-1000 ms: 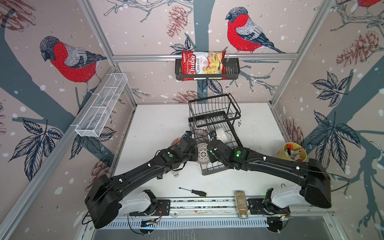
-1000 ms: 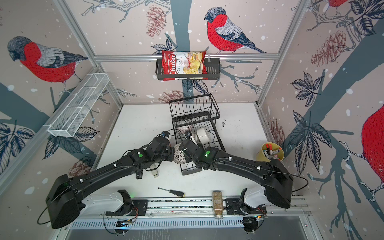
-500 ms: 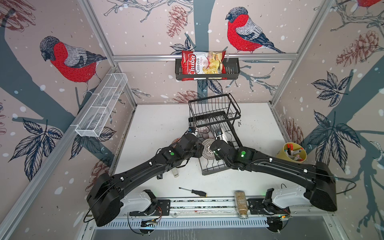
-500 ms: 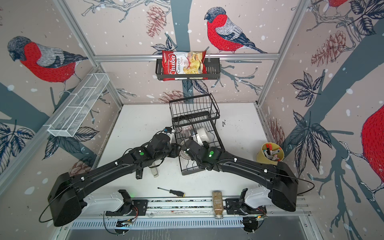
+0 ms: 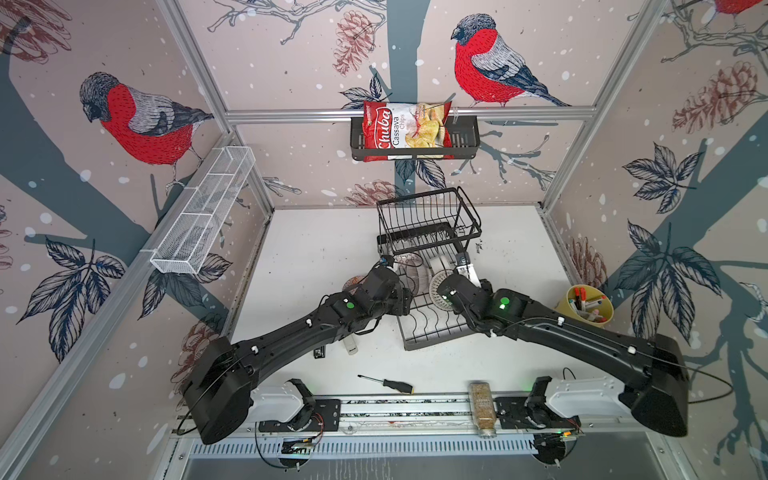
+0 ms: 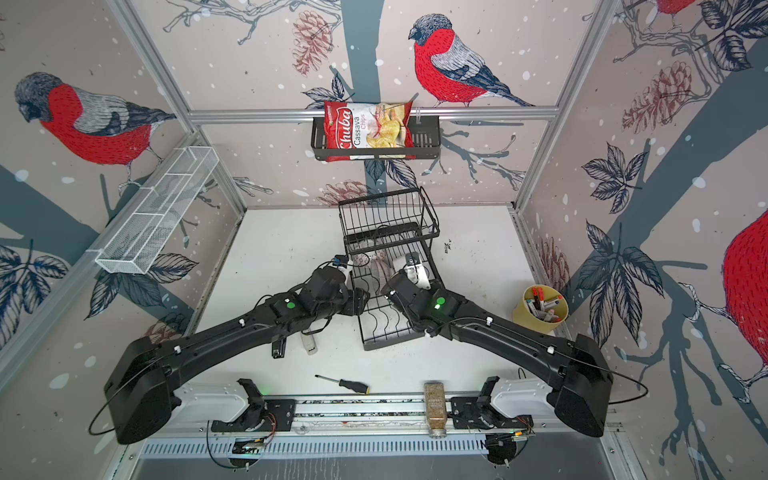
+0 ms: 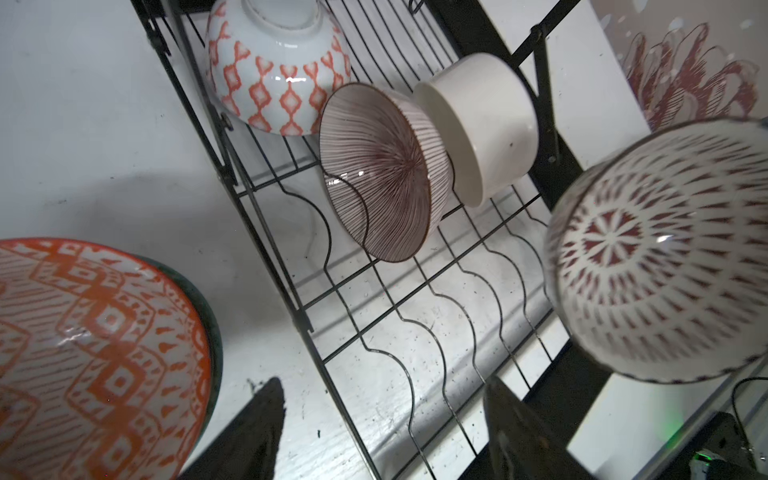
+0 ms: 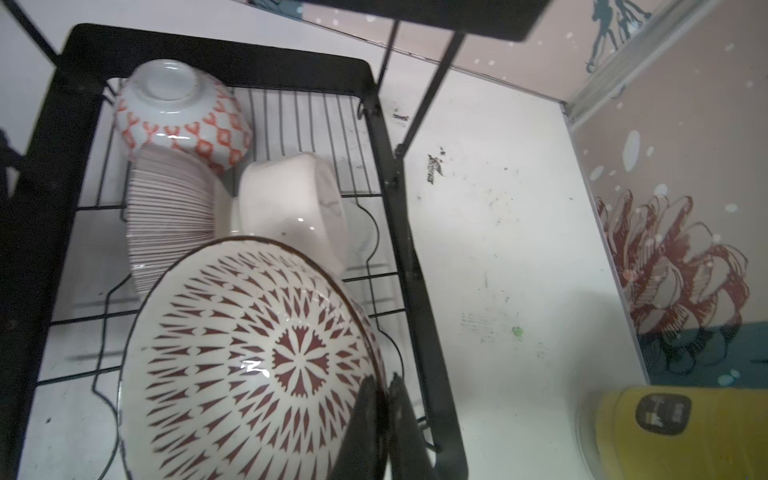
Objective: Load the bowls into the dish rack
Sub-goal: 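Close the right gripper on the starburst bowl rim held by the left gripper, then open the left gripper and draw back while the right carries the bowl over the rack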
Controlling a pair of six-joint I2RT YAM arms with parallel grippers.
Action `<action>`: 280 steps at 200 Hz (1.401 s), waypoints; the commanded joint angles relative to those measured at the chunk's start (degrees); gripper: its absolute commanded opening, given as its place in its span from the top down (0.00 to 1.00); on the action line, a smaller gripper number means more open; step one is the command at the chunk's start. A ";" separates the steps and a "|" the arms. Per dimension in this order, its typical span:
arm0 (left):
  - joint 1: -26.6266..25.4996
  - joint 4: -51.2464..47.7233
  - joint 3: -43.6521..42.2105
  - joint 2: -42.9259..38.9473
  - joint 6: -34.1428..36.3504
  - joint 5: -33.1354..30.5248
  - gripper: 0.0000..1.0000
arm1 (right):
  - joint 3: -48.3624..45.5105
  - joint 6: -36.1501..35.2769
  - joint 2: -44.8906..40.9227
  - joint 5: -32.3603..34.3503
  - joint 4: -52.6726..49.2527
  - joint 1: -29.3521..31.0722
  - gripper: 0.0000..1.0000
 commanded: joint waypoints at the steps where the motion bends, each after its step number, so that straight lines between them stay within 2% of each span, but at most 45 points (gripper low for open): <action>1: -0.06 -2.52 1.01 2.00 0.41 -1.10 0.25 | -1.06 1.95 -2.11 3.29 -0.36 -1.50 1.00; 43: -0.03 -3.24 0.58 5.36 -0.04 -1.00 0.25 | -2.61 1.55 -2.61 5.94 -1.44 -3.42 1.00; 89: -0.06 -2.48 0.45 6.83 -0.42 -1.03 0.26 | -2.03 -0.22 0.94 8.70 -3.09 -3.50 1.00; 125: -0.05 -0.45 -1.26 5.81 -0.56 -0.69 0.26 | -1.43 -0.13 5.60 12.05 -5.08 -3.44 1.00; 194: 0.02 1.70 -4.03 0.84 -0.82 -1.79 0.26 | -1.04 -1.50 8.10 12.78 -4.05 -1.30 1.00; 251: 0.10 2.99 -5.85 -1.52 -1.35 -4.02 0.26 | 1.70 -3.18 11.88 21.32 -7.30 0.43 1.00; 280: 0.20 2.96 -6.28 -1.76 -1.27 -4.66 0.26 | 0.87 -6.58 12.59 24.81 -5.73 1.81 1.00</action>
